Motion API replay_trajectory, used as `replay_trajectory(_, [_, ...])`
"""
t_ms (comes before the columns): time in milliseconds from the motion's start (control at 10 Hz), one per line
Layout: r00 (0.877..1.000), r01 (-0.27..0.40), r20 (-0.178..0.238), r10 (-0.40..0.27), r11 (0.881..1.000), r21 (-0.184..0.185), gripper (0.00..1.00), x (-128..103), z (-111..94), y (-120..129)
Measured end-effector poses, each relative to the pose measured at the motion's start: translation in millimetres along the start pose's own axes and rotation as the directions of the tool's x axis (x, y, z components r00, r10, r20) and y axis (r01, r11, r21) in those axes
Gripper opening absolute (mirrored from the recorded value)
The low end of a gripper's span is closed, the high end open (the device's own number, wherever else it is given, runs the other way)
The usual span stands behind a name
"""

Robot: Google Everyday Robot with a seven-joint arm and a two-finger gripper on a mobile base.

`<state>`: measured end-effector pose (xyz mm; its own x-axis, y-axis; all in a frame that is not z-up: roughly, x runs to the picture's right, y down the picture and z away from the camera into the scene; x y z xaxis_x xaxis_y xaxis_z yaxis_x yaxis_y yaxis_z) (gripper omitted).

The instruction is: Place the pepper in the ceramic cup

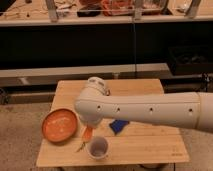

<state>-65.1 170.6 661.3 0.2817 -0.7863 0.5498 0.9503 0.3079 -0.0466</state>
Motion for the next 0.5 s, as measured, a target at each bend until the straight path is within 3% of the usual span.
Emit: replay_trajectory(500, [0.997,-0.068,0.029,0.067,0.997,0.025,0.0,-4.1,4.0,39.6])
